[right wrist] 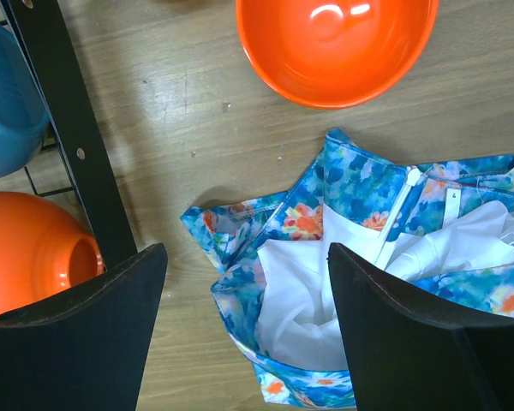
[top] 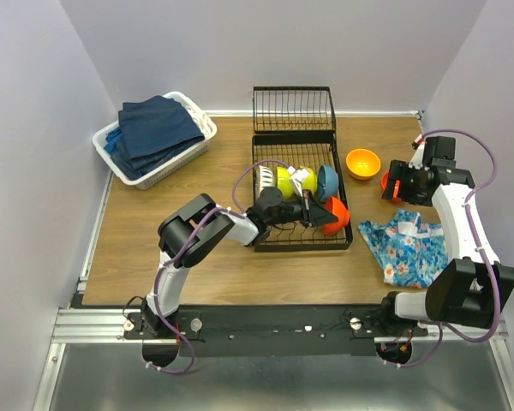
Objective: Load the bowls into the dish rack
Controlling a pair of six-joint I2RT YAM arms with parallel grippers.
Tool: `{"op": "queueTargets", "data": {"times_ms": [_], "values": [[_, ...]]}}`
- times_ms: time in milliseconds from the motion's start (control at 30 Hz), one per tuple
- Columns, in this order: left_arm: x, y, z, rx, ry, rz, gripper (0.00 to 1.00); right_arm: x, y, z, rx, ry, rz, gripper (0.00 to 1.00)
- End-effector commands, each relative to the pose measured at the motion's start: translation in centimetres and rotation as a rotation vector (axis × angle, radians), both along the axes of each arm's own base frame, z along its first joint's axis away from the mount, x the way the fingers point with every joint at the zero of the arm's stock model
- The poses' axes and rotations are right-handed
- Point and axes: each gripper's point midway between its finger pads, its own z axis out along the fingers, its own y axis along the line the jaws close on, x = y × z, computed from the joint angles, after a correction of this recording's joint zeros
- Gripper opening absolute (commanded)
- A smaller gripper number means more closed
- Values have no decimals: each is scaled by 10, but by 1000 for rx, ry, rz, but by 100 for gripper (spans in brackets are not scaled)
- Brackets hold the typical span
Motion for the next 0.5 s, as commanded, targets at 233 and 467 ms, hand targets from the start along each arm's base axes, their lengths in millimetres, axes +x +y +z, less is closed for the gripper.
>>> {"op": "queueTargets", "data": {"times_ms": [233, 467], "values": [[-9, 21, -26, 57, -8, -9, 0, 5, -1, 3, 5, -23, -1, 84], [-3, 26, -35, 87, -7, 30, 18, 7, -1, -1, 7, -13, 3, 84]]}}
